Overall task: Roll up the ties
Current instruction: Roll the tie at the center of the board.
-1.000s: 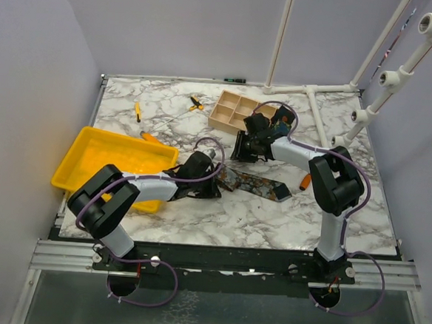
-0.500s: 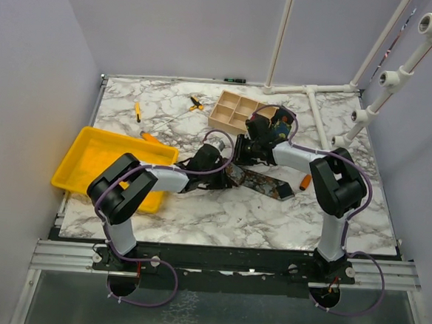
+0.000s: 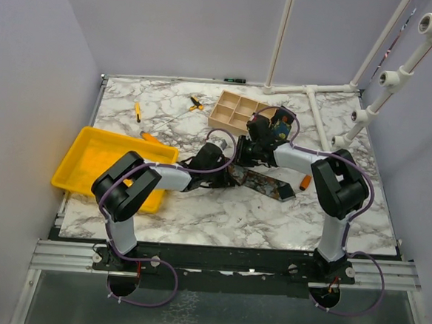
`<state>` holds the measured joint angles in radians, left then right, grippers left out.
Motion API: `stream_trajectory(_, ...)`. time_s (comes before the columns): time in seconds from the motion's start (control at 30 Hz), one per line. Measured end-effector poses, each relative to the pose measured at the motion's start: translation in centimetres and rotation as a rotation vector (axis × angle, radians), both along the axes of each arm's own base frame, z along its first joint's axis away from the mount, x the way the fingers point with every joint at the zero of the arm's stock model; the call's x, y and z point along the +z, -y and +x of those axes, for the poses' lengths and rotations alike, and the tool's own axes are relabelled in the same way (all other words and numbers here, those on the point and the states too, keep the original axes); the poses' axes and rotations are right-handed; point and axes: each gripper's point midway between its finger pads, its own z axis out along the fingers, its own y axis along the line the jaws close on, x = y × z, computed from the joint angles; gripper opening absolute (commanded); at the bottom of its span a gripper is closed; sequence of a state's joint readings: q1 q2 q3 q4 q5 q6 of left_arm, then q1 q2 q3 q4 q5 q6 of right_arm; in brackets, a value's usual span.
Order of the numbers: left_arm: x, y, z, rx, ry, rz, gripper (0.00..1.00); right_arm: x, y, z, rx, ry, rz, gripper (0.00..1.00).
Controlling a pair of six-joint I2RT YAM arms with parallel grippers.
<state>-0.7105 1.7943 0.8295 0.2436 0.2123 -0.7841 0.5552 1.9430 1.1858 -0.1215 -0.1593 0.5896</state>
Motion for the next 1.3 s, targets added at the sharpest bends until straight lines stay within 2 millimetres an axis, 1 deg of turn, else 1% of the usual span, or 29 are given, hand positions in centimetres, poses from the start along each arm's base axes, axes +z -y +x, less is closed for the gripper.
stream_trajectory(0.1, -0.1, -0.1, -0.3, -0.004, 0.006, -0.003, 0.0, 0.1, 0.7, -0.1, -0.032, -0.007, -0.027, 0.37)
stream_trajectory(0.17, 0.0, -0.6, -1.0, -0.01, 0.008, 0.002, 0.0, 0.1, 1.5, -0.2, -0.053, -0.015, -0.057, 0.38)
stream_trajectory(0.23, -0.1, -1.3, -1.7, -0.017, 0.01, 0.01, 0.01, 0.3, 2.5, -0.3, -0.08, -0.021, -0.096, 0.43)
stream_trajectory(0.3, 0.0, -2.0, -2.5, -0.023, 0.008, 0.018, 0.08, 1.1, 3.4, -0.1, -0.111, -0.011, -0.132, 0.5)
stream_trajectory(0.33, 0.0, -2.3, -3.0, -0.026, 0.006, 0.024, 0.13, 1.9, 3.8, 0.2, -0.13, 0.006, -0.145, 0.54)
stream_trajectory(0.4, 0.1, -3.0, -3.9, -0.037, 0.003, 0.034, 0.22, 4.3, 4.4, 1.0, -0.169, 0.062, -0.156, 0.61)
stream_trajectory(0.47, 0.3, -3.5, -5.0, -0.049, -0.005, 0.048, 0.29, 7.3, 5.1, 1.5, -0.207, 0.132, -0.153, 0.67)
stream_trajectory(0.53, 1.2, -4.1, -6.0, -0.063, 0.001, 0.05, 0.36, 10.9, 5.8, 2.0, -0.238, 0.215, -0.136, 0.76)
stream_trajectory(0.6, 2.3, -4.5, -6.6, -0.073, 0.018, 0.05, 0.44, 14.1, 6.3, 2.2, -0.263, 0.289, -0.11, 0.84)
stream_trajectory(0.63, 3.2, -4.7, -6.8, -0.077, 0.034, 0.046, 0.5, 15.5, 6.6, 2.1, -0.269, 0.321, -0.097, 0.88)
stream_trajectory(0.67, 4.0, -4.9, -6.9, -0.076, 0.053, 0.045, 0.58, 16.8, 6.8, 1.9, -0.274, 0.354, -0.078, 0.9)
stream_trajectory(0.7, 4.9, -5.2, -6.9, -0.074, 0.074, 0.042, 0.69, 17.9, 6.9, 1.6, -0.277, 0.379, -0.061, 0.9)
stream_trajectory(0.77, 6.9, -6.0, -6.7, -0.063, 0.13, 0.05, 0.86, 19.2, 7.3, 0.9, -0.282, 0.42, -0.026, 0.89)
stream_trajectory(0.8, 7.8, -6.1, -6.5, -0.056, 0.157, 0.048, 0.94, 19.4, 7.5, 0.4, -0.278, 0.435, -0.007, 0.88)
stream_trajectory(0.83, 8.6, -6.4, -6.1, -0.046, 0.182, 0.052, 0.98, 19.3, 7.5, -0.1, -0.271, 0.445, 0.014, 0.87)
stream_trajectory(0.9, 10.2, -6.9, -5.2, -0.022, 0.237, 0.064, 0.99, 18.1, 7.6, -1.7, -0.239, 0.443, 0.052, 0.87)
stream_trajectory(0.97, 11.9, -7.7, -3.6, 0.018, 0.289, 0.079, 0.99, 16.1, 7.5, -3.6, -0.191, 0.407, 0.074, 0.85)
stream_trajectory(1.0, 12.8, -8.3, -2.5, 0.048, 0.317, 0.089, 0.99, 15.1, 7.4, -4.4, -0.169, 0.387, 0.083, 0.84)
stream_trajectory(1.07, 13.9, -9.4, -0.8, 0.099, 0.353, 0.1, 0.99, 13.3, 7.2, -5.6, -0.141, 0.345, 0.098, 0.81)
stream_trajectory(1.2, 15.4, -11.4, 2.2, 0.193, 0.393, 0.123, 0.99, 10.4, 7.3, -6.7, -0.141, 0.273, 0.09, 0.76)
stream_trajectory(1.23, 15.7, -11.7, 2.8, 0.209, 0.398, 0.127, 0.99, 10.0, 7.2, -6.5, -0.143, 0.26, 0.083, 0.75)
stream_trajectory(1.3, 15.9, -11.9, 3.3, 0.223, 0.403, 0.13, 0.99, 9.2, 6.8, -5.7, -0.147, 0.226, 0.063, 0.74)
